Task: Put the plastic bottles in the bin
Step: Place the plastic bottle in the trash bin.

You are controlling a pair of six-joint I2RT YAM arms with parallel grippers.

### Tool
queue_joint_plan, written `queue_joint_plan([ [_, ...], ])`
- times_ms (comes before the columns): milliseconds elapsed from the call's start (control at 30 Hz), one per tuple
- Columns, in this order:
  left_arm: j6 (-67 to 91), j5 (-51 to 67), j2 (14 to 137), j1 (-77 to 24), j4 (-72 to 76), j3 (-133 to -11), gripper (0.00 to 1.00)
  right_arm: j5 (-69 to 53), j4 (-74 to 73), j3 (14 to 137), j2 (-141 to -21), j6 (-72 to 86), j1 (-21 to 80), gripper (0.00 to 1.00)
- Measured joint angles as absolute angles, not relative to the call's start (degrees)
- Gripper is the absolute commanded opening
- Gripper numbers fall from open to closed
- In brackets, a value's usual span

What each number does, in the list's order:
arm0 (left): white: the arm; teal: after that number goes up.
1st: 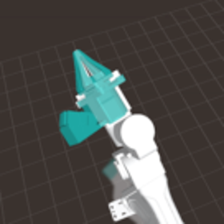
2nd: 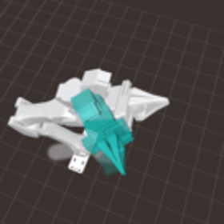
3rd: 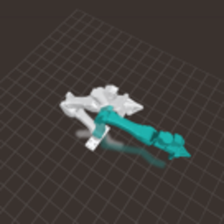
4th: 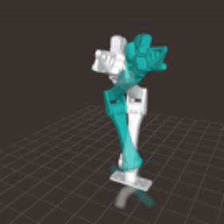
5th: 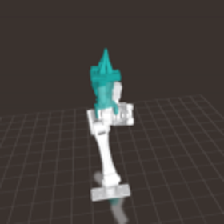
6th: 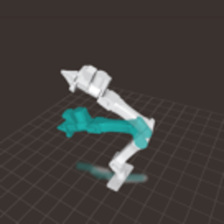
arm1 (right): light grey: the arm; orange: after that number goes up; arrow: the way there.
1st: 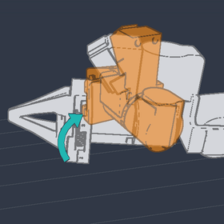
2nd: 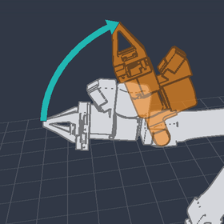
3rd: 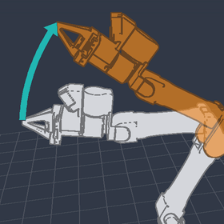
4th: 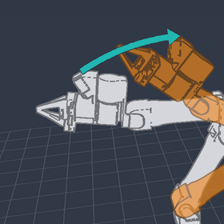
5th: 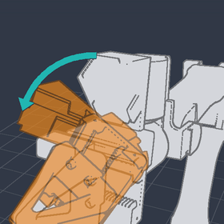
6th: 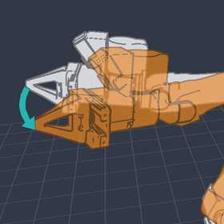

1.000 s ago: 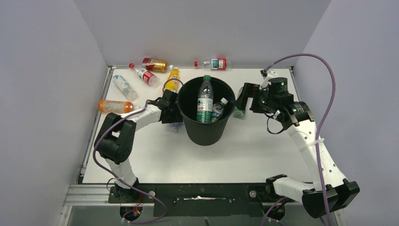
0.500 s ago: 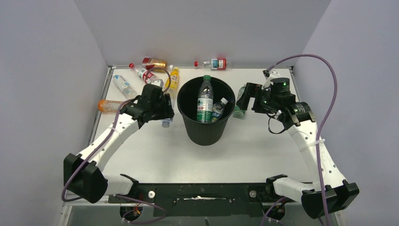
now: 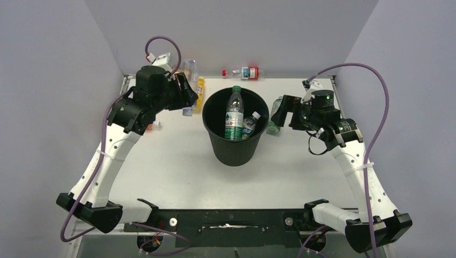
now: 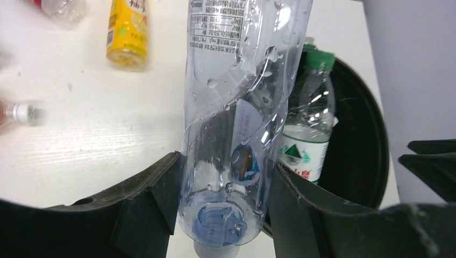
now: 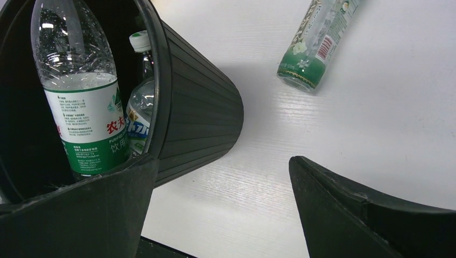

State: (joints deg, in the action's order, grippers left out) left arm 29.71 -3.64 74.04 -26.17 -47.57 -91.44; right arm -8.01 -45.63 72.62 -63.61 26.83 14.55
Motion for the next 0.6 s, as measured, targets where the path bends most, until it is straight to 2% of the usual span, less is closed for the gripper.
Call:
queue_joint_plan([
  [200,29.76,-1.30,78.17,-27.03,-46.92,-97.10,0.49,-8.16,-46.06,72.62,-63.00,26.85,14.55,0.98],
  [600,29.91,-0.99,84.64,-35.46,-44.60,-97.78,0.50,-8.19,-46.37,72.62,-62.87,26.85,13.96,0.98],
])
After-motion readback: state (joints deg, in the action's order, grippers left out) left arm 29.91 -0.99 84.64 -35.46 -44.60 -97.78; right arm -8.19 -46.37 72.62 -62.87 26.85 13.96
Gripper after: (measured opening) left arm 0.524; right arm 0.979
